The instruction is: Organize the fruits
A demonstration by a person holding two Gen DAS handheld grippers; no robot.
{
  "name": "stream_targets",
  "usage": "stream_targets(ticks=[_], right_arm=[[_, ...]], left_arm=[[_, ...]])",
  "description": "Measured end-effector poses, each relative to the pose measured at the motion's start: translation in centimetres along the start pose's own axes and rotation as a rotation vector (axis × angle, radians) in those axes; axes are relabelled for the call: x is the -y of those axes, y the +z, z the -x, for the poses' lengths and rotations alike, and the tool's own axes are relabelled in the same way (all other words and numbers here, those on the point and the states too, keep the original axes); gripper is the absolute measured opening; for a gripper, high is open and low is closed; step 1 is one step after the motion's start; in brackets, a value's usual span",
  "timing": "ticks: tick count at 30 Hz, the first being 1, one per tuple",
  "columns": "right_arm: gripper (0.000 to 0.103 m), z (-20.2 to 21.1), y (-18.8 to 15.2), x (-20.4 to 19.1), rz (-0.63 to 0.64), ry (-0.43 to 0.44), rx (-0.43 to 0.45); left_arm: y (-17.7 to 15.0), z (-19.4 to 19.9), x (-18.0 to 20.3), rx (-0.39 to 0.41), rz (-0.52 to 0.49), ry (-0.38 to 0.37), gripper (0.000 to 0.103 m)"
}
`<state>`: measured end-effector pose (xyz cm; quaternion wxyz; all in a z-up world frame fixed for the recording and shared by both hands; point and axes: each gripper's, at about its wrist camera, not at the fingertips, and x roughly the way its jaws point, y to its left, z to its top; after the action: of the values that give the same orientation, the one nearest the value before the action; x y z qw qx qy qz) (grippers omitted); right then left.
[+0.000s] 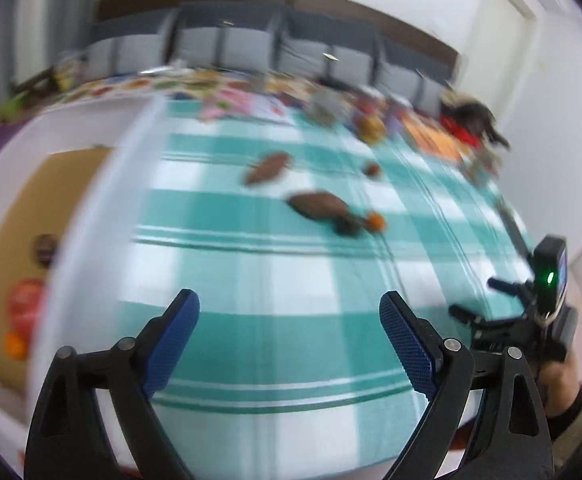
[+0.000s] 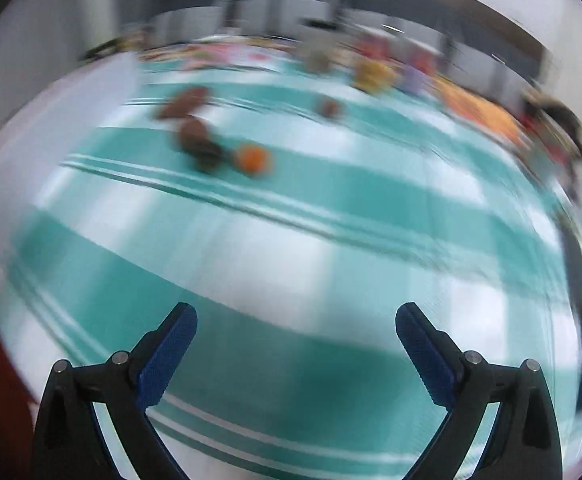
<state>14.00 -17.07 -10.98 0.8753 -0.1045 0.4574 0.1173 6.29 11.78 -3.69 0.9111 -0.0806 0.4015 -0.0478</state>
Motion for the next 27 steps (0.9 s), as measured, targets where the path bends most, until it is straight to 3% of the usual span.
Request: stream_targets(ticks=[4, 10, 14, 27], right_arm=[[0.099, -0.2, -2.0, 4.0, -0.126, -0.049, 0.029], [0.099, -0.9, -2.9, 5.3, -0.186, -0.063, 0.047], [0.103, -1.7, -4.0, 5.0, -0.179, -0.066, 0.043], [0.103, -1.7, -4.4, 5.1, -0.185, -0.065, 0.055]], left_arm=[[-2.0, -5.5, 4.1, -0.059, -0.082, -0.042, 0.093], [-3.6, -10.0, 5.6, -0.070, -0.127, 0.049, 0.093], [-4.2, -11.5, 4.6, -0.103, -0.106, 0.084, 0.093], [-4.8, -12.0, 4.6, -0.086, -0.143, 0.102, 0.098]])
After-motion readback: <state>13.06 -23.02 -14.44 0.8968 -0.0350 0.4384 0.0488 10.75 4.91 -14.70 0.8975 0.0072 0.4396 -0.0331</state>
